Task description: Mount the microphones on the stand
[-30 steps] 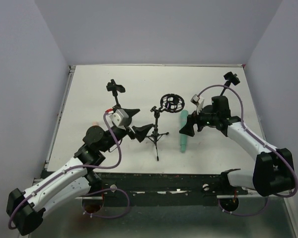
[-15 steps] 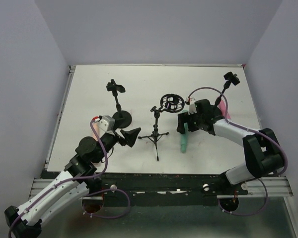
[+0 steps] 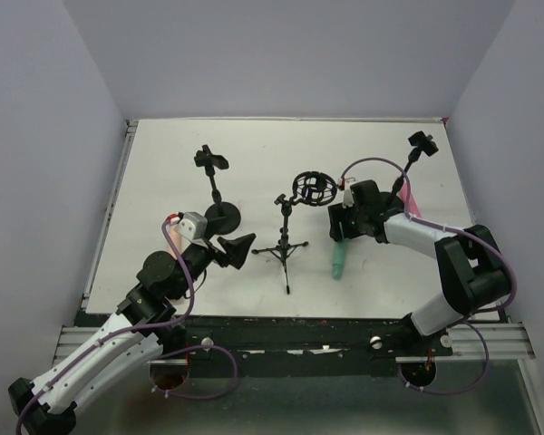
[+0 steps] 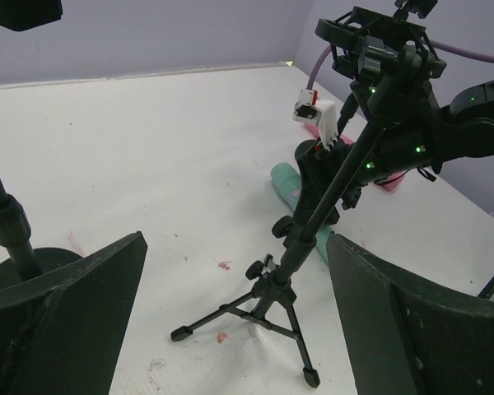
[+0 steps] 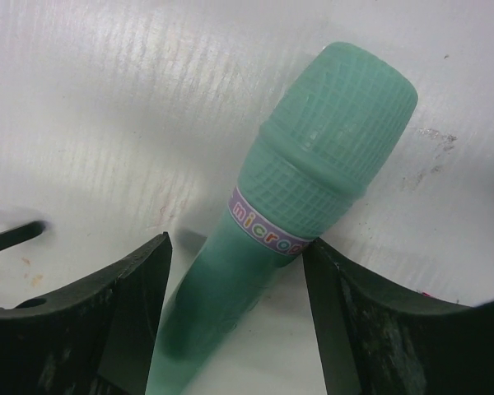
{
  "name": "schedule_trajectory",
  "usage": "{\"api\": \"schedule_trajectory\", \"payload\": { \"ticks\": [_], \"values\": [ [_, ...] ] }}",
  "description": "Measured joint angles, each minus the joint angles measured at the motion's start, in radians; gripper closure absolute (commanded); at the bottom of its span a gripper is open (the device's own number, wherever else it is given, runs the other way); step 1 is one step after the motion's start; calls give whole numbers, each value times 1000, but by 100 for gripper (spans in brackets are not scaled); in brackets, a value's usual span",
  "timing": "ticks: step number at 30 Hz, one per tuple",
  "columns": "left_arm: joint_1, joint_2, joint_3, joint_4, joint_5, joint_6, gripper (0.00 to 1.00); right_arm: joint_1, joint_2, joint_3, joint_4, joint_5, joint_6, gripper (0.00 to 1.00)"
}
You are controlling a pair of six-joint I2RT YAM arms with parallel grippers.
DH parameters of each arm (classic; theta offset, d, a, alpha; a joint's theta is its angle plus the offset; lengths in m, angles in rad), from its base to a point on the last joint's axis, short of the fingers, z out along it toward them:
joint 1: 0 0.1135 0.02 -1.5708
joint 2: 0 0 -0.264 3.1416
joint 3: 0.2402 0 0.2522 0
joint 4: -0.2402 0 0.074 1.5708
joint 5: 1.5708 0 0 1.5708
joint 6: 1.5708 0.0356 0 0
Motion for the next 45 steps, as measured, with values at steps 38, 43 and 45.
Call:
{"api": "schedule_trajectory", "payload": {
  "ticks": [38,43,45],
  "values": [
    [0,-108,14,-56,19,-108,2,-100,22,101,-309,-165,-457,26],
    [0,-118,14,-66,19,-113,2,-100,23,98,-317,-152,-488,26],
    [0,-124,14,-68,20,-121,2,-100,23,98,-320,-151,-497,37]
  ]
}}
